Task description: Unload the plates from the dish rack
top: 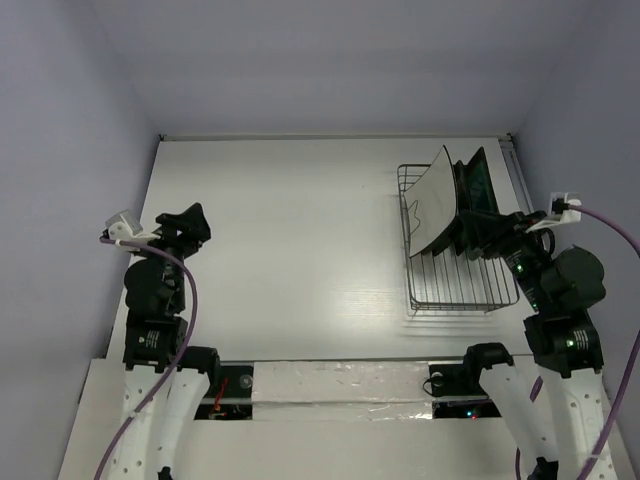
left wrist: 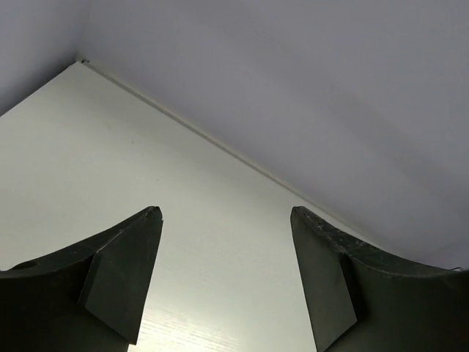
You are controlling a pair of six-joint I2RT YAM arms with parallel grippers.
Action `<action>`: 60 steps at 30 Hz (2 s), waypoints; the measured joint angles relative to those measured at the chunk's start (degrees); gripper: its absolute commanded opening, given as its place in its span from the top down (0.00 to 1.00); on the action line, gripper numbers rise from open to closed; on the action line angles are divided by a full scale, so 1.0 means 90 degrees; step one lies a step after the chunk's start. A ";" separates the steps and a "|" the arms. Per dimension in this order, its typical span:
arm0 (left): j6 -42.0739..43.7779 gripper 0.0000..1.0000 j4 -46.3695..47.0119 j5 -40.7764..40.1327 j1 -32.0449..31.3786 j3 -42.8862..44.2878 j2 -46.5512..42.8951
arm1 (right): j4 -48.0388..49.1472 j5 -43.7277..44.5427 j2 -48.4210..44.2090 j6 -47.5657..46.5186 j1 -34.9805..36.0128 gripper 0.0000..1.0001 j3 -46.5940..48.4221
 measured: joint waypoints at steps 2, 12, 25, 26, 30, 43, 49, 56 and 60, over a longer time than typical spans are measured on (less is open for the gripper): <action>0.0124 0.35 -0.0138 0.0000 0.0000 0.0012 0.0092 | -0.0041 0.0262 0.0153 -0.0007 0.0000 0.88 0.0000; 0.0590 0.95 -0.0741 0.0015 0.0000 -0.0015 0.0279 | -0.0160 0.1396 0.1498 -0.0146 0.0000 1.00 0.0374; 0.0634 0.83 -0.0787 0.0015 0.0000 -0.0160 0.0267 | -0.0160 0.2098 0.4143 -0.0505 -0.0010 0.52 0.1304; 0.0631 0.79 -0.0787 0.0015 0.0000 -0.0172 0.0289 | -0.0155 0.2130 0.4282 -0.0522 -0.0010 0.54 0.1328; 0.0629 0.75 -0.0780 0.0017 0.0000 -0.0182 0.0306 | -0.0163 0.2280 0.4524 -0.0559 -0.0010 0.57 0.1333; 0.0629 0.72 -0.0780 0.0017 0.0000 -0.0192 0.0306 | -0.0175 0.2399 0.4894 -0.0590 -0.0010 0.67 0.1404; 0.0627 0.71 -0.0780 0.0017 0.0000 -0.0192 0.0306 | -0.0141 0.2324 0.5066 -0.0600 0.0000 0.75 0.1404; 0.0627 0.70 -0.0780 0.0017 0.0000 -0.0192 0.0304 | -0.0223 0.2453 0.5100 -0.0670 0.0204 0.78 0.1479; 0.0627 0.70 -0.0780 0.0017 0.0000 -0.0192 0.0304 | -0.0435 0.2715 0.5197 -0.0738 0.0466 0.79 0.1700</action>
